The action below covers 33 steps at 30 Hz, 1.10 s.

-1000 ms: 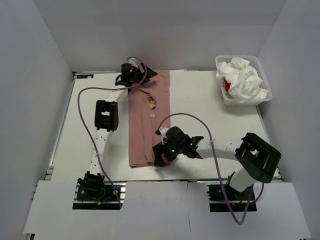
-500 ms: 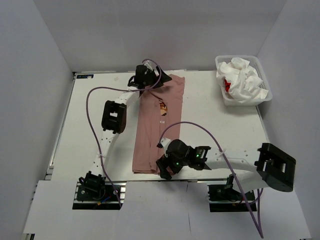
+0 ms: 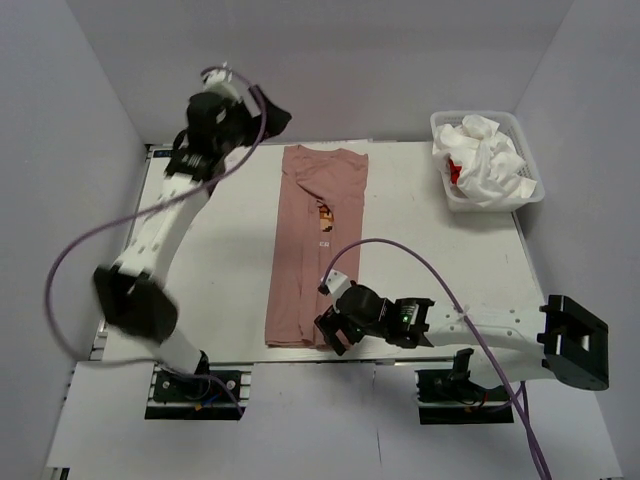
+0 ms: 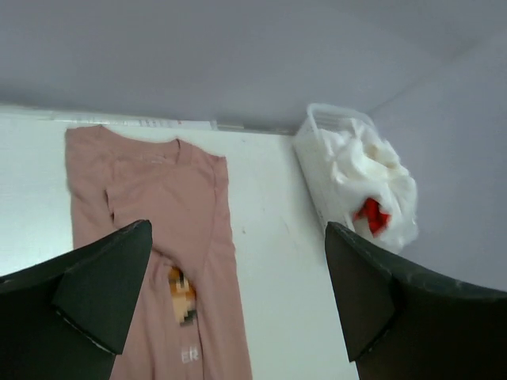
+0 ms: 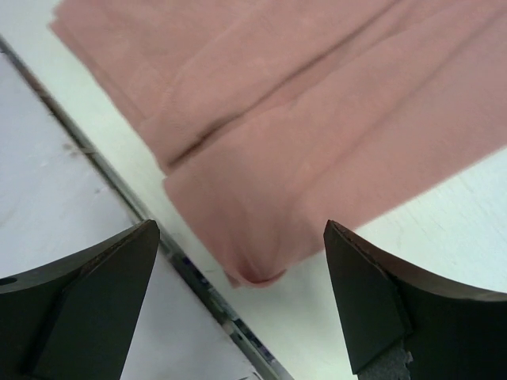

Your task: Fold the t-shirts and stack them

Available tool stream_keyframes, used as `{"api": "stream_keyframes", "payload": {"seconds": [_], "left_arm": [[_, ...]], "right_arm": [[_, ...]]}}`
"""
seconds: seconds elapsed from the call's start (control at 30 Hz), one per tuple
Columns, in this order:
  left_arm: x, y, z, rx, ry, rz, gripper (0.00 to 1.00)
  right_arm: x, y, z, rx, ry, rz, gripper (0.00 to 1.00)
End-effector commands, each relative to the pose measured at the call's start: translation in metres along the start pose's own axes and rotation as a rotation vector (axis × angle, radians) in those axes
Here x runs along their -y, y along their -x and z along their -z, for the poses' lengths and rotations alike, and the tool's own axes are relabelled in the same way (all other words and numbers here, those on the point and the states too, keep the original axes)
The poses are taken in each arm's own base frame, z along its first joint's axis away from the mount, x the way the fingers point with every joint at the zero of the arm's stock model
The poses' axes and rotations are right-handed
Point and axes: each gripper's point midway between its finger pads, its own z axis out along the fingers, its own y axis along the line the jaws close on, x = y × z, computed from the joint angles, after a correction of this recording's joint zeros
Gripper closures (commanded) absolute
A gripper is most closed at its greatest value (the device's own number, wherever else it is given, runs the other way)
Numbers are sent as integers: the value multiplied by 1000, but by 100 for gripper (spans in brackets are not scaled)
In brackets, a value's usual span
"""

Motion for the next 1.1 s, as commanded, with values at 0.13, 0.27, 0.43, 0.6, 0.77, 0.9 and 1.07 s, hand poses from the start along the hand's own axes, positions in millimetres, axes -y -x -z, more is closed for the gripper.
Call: {"api": "stream_keyframes", "payload": {"seconds": [0.13, 0.27, 0.43, 0.6, 0.77, 0.9, 1.07], "left_arm": [[-18, -113, 157, 43, -95, 137, 0], [-31, -194, 185, -172, -102, 245, 0], [-31, -276, 224, -495, -159, 344, 0], [-54, -316, 261, -590, -45, 364, 0], [-78, -375, 298, -805, 64, 431, 0], [-84, -395, 308, -870, 89, 468, 0], [-95, -409, 314, -914, 190, 487, 0]], "right_arm": [[27, -4, 2, 37, -207, -97, 10], [35, -16, 13, 50, -240, -221, 10], [20, -29, 28, 95, -89, -252, 10], [-10, -46, 26, 58, 111, -223, 10], [-13, -57, 13, -23, 101, -193, 10], [-7, -56, 3, -44, 47, -186, 14], [2, -54, -5, -44, -20, -228, 21]]}}
